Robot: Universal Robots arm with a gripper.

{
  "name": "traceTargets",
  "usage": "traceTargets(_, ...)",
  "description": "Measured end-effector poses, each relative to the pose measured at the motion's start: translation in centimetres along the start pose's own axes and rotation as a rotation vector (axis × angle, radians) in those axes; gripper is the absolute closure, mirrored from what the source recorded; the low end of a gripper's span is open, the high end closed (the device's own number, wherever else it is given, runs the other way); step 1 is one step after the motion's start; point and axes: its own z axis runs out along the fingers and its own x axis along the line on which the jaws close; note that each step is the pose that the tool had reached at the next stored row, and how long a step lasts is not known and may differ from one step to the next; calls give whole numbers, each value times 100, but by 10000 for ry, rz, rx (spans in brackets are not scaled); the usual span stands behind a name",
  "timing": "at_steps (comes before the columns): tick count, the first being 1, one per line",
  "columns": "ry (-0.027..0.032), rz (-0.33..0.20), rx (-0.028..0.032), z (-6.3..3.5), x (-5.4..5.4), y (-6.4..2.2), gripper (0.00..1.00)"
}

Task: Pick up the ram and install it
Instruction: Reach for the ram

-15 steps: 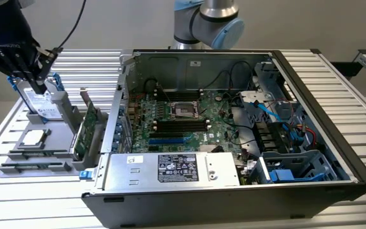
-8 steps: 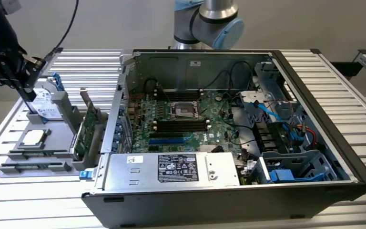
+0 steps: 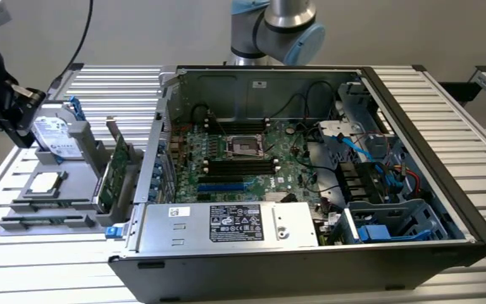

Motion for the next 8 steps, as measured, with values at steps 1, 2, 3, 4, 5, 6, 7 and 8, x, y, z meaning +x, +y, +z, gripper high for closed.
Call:
traceTargets(1, 0, -6, -2, 2, 4, -22, 89)
traceTargets(2, 1, -14, -2, 3, 8, -34, 89)
traceTargets(3, 2, -12, -2, 3, 13, -35, 89)
traceTargets(4, 1, -12, -2, 3, 12, -35, 89)
traceTargets(5, 0, -13, -2, 3, 12, -36, 89)
traceTargets(6, 1, -14, -2, 3, 12, -36, 89)
traceTargets(7, 1, -14, -1, 3, 12, -36, 89)
traceTargets(8, 1, -14, -1, 3, 12, -36, 89)
